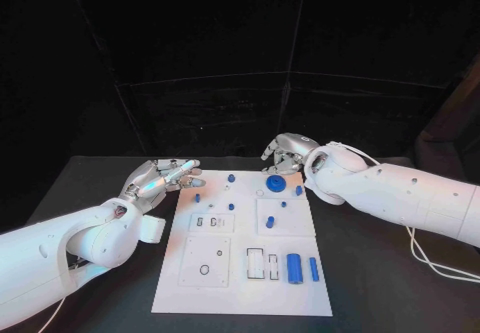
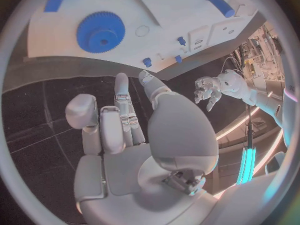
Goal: Assemble the parts on the task board
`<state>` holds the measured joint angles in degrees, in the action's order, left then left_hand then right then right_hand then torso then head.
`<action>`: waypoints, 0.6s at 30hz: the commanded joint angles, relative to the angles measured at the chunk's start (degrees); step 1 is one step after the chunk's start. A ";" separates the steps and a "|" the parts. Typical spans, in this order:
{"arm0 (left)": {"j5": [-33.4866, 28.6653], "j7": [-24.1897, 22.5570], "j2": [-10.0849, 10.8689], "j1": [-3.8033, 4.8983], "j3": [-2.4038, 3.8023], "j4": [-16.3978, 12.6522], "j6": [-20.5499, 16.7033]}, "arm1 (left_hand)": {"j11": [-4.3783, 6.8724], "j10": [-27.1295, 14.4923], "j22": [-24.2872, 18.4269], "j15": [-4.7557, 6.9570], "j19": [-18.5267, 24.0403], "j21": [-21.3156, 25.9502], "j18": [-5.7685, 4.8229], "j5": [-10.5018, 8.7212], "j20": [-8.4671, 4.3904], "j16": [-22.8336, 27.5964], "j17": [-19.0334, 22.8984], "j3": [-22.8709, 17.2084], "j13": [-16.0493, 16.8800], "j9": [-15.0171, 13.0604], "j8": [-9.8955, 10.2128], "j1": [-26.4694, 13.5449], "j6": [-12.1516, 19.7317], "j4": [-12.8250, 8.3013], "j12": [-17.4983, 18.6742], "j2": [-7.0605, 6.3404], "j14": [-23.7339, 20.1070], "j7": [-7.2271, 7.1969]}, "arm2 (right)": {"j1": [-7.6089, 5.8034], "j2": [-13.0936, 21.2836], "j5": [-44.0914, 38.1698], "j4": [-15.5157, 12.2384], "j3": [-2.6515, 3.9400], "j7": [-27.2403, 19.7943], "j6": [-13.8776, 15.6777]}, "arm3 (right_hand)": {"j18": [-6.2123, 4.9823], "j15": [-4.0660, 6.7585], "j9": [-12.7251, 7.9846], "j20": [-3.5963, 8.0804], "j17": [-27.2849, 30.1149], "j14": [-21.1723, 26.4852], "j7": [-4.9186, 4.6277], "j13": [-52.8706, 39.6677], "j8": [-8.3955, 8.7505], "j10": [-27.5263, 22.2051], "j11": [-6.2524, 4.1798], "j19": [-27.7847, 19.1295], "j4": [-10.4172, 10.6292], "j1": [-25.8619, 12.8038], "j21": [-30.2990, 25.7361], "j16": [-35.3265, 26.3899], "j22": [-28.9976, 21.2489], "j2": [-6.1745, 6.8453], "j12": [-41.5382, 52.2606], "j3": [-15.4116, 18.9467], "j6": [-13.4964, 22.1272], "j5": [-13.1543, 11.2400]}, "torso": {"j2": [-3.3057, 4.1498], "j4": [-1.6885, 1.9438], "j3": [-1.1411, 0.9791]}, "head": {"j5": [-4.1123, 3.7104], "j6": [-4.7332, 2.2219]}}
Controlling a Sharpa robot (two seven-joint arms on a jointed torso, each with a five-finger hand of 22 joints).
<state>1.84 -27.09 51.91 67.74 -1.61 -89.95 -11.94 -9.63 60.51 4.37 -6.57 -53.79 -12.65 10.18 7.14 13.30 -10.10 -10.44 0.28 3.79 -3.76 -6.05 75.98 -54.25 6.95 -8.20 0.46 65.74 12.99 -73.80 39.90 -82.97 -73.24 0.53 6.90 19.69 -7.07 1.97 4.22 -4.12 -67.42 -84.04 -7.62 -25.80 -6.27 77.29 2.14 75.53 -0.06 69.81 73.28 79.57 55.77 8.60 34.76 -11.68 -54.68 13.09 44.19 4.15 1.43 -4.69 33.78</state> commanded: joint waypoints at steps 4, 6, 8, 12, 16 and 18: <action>-0.55 -0.11 -0.07 0.12 0.05 0.29 1.02 | -0.16 -0.35 -0.11 -0.24 -0.38 0.23 0.39 -0.21 0.07 0.26 -0.09 0.12 -0.06 0.02 0.30 -0.09 0.07 -0.36 0.16 0.57 -0.01 0.27 | -0.12 3.09 6.81 -2.00 0.20 4.56 -4.81 | 1.60 -0.64 -0.21 -0.30 -8.52 -3.67 -0.70 -32.73 0.02 0.93 0.69 2.40 5.11 1.68 3.30 4.63 5.63 -0.35 29.75 7.80 1.47 0.52 | -0.03 -0.89 -0.34 | 0.04 -0.17; -0.56 -0.10 -0.16 0.12 0.05 0.43 1.07 | -0.16 -0.35 -0.11 -0.24 -0.38 0.23 0.39 -0.21 0.07 0.26 -0.09 0.12 -0.06 0.02 0.30 -0.09 0.07 -0.36 0.16 0.57 -0.01 0.27 | -0.12 3.46 6.32 -2.08 0.22 5.16 -5.82 | 1.86 -0.96 -0.20 -0.70 -10.57 -3.88 -0.97 -39.87 -0.24 1.51 1.15 2.96 7.19 3.49 4.26 5.68 7.22 -0.68 35.73 10.17 1.94 0.60 | -0.02 -0.82 -0.33 | -0.06 -0.19; -0.57 -0.09 -0.28 0.11 0.04 0.57 1.13 | -0.16 -0.35 -0.11 -0.24 -0.38 0.23 0.39 -0.21 0.07 0.26 -0.09 0.12 -0.06 0.02 0.30 -0.09 0.07 -0.36 0.16 0.57 -0.01 0.27 | -0.12 3.50 5.45 -1.97 0.22 5.69 -6.84 | 2.11 -1.10 -0.19 -1.10 -11.82 -4.02 -1.18 -43.87 -0.47 2.33 1.47 3.30 8.91 4.80 4.92 6.30 8.30 -0.94 38.92 11.34 2.28 0.64 | -0.01 -0.69 -0.26 | -0.20 -0.07; -0.57 -0.08 -0.54 0.10 0.04 0.83 1.27 | -0.16 -0.35 -0.11 -0.24 -0.38 0.23 0.39 -0.21 0.07 0.26 -0.09 0.12 -0.06 0.02 0.30 -0.09 0.07 -0.36 0.16 0.57 -0.01 0.27 | -0.10 2.95 3.52 -1.29 0.22 6.43 -8.54 | 2.26 -1.33 -0.23 -1.20 -12.85 -4.15 -1.28 -47.85 -0.59 3.82 1.67 3.72 9.80 6.27 5.60 6.77 9.52 -0.71 42.06 11.97 2.67 0.73 | 0.04 -0.57 -0.26 | -0.43 0.10; -0.58 -0.06 -0.77 0.09 0.03 1.14 1.38 | -0.16 -0.35 -0.11 -0.24 -0.38 0.23 0.39 -0.21 0.07 0.26 -0.09 0.12 -0.06 0.02 0.30 -0.09 0.07 -0.36 0.16 0.57 -0.01 0.27 | -0.05 1.84 2.09 -0.09 0.20 6.79 -10.07 | 2.34 -1.46 -0.27 -1.32 -13.24 -4.20 -1.43 -49.84 -0.57 4.59 1.82 3.86 10.17 7.27 5.90 6.96 10.01 -0.77 43.62 12.10 3.06 0.86 | 0.02 -0.59 -0.27 | -0.39 0.39; -0.58 -0.05 -0.82 0.08 0.03 1.23 1.41 | -0.16 -0.35 -0.11 -0.24 -0.38 0.23 0.39 -0.21 0.07 0.26 -0.09 0.12 -0.06 0.02 0.30 -0.09 0.07 -0.36 0.16 0.57 -0.01 0.27 | -0.02 1.43 1.65 0.29 0.19 6.84 -10.53 | 2.36 -1.47 -0.26 -1.34 -13.31 -4.21 -1.44 -50.21 -0.59 4.77 1.83 3.88 10.21 7.40 5.95 6.99 10.08 -0.82 43.91 12.10 3.08 0.87 | 0.00 -0.59 -0.19 | -0.43 0.47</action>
<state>1.51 -26.92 51.18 67.75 -1.63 -88.75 -11.48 -9.63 60.51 4.32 -6.57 -53.79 -12.65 10.18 7.14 13.30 -10.10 -10.48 0.28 3.79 -3.76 -6.05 75.98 -54.25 6.95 -8.20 0.45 65.74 12.99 -73.73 41.54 -79.48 -73.20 0.69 12.51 12.13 -5.29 0.82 4.01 -5.43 -74.94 -83.94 -9.15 -74.95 -6.64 81.70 3.99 79.06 9.79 76.77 78.99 86.19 65.78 7.82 78.38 0.34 -52.07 13.75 44.19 3.52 1.17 -5.09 34.12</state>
